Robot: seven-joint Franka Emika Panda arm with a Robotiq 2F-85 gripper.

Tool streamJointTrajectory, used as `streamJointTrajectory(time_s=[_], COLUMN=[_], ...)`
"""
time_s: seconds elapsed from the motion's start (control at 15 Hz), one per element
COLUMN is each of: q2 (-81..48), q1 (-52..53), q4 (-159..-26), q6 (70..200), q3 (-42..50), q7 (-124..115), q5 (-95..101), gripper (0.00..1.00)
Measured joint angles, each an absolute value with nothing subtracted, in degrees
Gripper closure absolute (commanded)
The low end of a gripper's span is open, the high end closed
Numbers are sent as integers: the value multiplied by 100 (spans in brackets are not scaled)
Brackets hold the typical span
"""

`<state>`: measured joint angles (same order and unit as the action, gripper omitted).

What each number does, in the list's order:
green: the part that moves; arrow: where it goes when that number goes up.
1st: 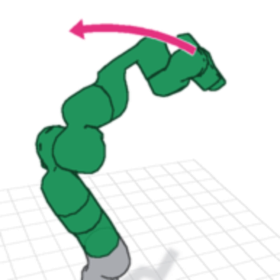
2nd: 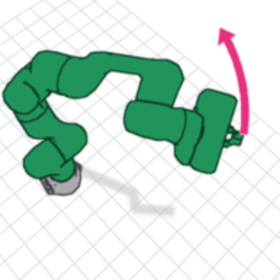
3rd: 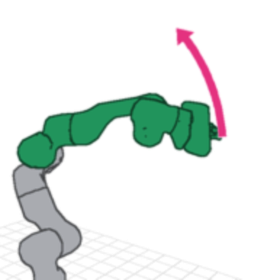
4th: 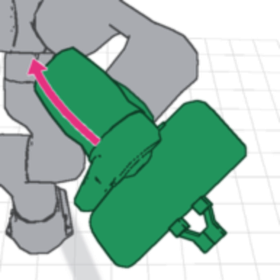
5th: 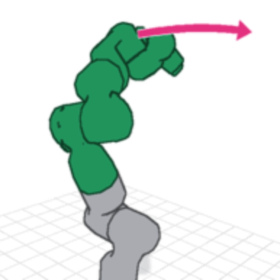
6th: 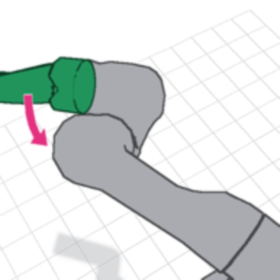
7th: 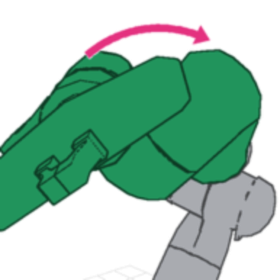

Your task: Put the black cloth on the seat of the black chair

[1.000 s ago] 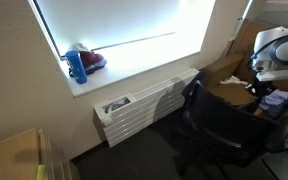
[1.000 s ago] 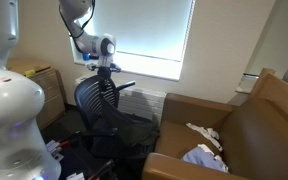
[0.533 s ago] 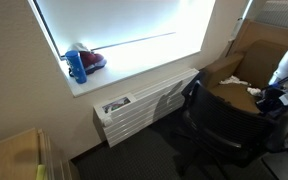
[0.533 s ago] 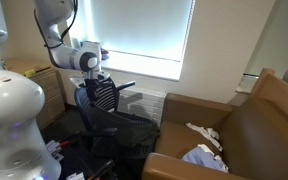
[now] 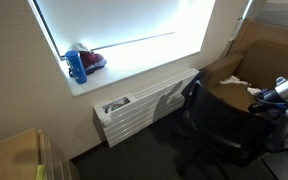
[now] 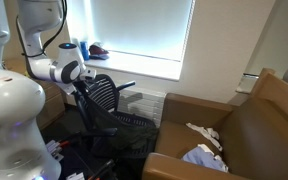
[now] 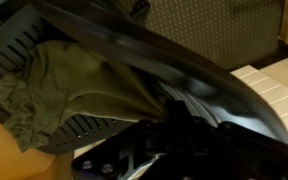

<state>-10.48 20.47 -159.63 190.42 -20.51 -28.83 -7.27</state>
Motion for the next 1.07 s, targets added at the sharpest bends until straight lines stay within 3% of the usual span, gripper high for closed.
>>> streamJointTrajectory(time_s=[0.07, 0.13, 0.4, 0.53, 0.6, 0.8, 1.07], q2=[-1219, -1395, -1442, -1442, -1442, -1400, -484], q1=[2046, 2030, 1964, 1946, 1945, 2009, 3076], q4=[-15914, -15841, -15767, -15770, -15770, -15769, -15936], q6=[19491, 19937, 19862, 19861, 19862, 19862, 19864], q3=[-2161, -2234, -2245, -2245, -2245, -2139, -951], q7=[-2854, -2852, -2852, -2850, -2850, -2788, -1438], q5=[-725, -722, -728, -728, -728, -855, -2421], gripper=[71, 95, 71, 71, 46, 32, 5])
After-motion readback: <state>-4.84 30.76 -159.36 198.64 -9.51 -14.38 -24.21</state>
